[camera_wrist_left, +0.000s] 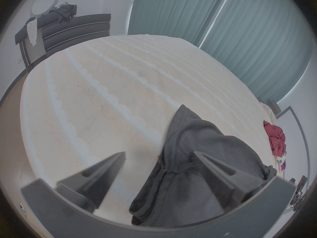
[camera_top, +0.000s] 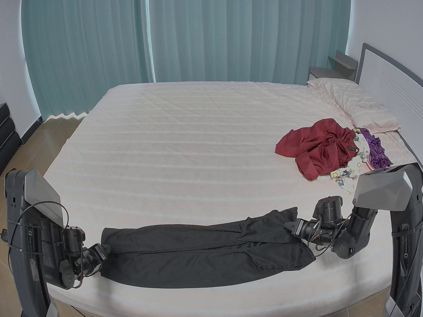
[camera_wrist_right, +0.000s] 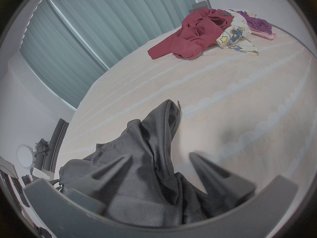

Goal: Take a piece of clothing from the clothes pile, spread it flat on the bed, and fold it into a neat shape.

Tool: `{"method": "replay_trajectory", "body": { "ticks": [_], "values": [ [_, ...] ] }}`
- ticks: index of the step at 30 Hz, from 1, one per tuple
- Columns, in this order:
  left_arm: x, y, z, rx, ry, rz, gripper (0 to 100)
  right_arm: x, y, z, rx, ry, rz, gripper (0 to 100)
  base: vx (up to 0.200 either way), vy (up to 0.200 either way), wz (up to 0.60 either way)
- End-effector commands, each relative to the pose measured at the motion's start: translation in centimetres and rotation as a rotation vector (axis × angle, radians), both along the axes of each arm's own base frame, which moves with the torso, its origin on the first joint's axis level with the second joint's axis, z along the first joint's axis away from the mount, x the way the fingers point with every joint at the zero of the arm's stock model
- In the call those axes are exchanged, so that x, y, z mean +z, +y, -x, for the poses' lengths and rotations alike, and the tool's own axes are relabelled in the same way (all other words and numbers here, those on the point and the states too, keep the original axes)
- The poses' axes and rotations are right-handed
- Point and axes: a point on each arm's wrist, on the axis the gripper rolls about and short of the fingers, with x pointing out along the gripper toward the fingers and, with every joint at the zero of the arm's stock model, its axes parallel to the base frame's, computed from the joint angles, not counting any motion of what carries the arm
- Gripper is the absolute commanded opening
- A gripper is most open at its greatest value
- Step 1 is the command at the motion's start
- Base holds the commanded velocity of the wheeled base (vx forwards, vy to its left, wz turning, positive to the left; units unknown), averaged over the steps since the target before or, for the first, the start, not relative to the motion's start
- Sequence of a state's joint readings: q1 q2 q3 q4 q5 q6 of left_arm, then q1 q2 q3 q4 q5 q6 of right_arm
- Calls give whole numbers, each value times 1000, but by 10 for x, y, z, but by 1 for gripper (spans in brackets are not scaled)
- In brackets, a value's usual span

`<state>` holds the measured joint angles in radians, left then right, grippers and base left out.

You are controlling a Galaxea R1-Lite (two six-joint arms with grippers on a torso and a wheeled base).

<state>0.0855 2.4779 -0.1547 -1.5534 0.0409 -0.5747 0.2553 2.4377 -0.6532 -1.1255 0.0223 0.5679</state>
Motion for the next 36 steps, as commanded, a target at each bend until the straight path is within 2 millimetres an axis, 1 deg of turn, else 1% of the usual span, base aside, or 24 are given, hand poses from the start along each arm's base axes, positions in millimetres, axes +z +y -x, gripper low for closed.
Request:
{"method": "replay_trajectory", "body": {
  "ticks": [1, 3, 6, 9, 10, 11, 12, 14, 17, 18, 19, 21, 25, 28, 36],
  "values": [
    [9, 0, 4, 4, -17, -1, 100, 7, -4, 0, -14, -12, -5, 100, 0, 0, 0],
    [22, 5, 7, 23, -53, -4, 100, 18, -10, 3, -32, -26, -17, 100, 0, 0, 0],
    [37, 10, 6, 5, -117, 27, 100, 26, -18, 7, -53, -34, -20, 100, 0, 0, 0],
    [46, 16, 4, -43, -166, 82, 100, 28, -20, 11, -60, -27, -22, 100, 0, 0, 0],
    [53, 20, 3, -109, -202, 134, 100, 27, -21, 14, -64, -26, -26, 100, 0, 0, 0],
    [55, 21, 2, -142, -214, 155, 100, 27, -20, 16, -62, -31, -30, 100, 0, 0, 0],
    [54, 22, 0, -165, -211, 160, 100, 26, -20, 16, -62, -38, -34, 100, 0, 0, 0],
    [50, 23, -4, -215, -185, 118, 100, 27, -18, 16, -52, -64, -42, 100, 0, 0, 0],
    [37, 26, -7, -294, -117, 64, 100, 26, -18, 20, -44, -62, -45, 100, 0, 0, 0],
    [37, 26, -7, -294, -117, 64, 100, 26, -18, 20, -44, -62, -45, 100, 0, 0, 0],
    [34, 27, -13, -337, -104, 73, 100, 26, -17, 21, -40, -60, -46, 100, 0, 0, 0],
    [31, 27, -17, -357, -74, 75, 100, 26, -17, 21, -40, -60, -46, 100, 0, 0, 0],
    [26, 26, -20, -406, -14, 61, 100, 26, -15, 22, -34, -58, -46, 100, 0, 0, 0],
    [25, 26, -22, -423, -3, 49, 100, 26, -14, 23, -28, -57, -46, 100, 0, 0, 0],
    [21, 14, -25, -469, 13, 47, 100, 27, -13, 24, -26, -60, -46, 100, 0, 0, 0]
  ]
}}
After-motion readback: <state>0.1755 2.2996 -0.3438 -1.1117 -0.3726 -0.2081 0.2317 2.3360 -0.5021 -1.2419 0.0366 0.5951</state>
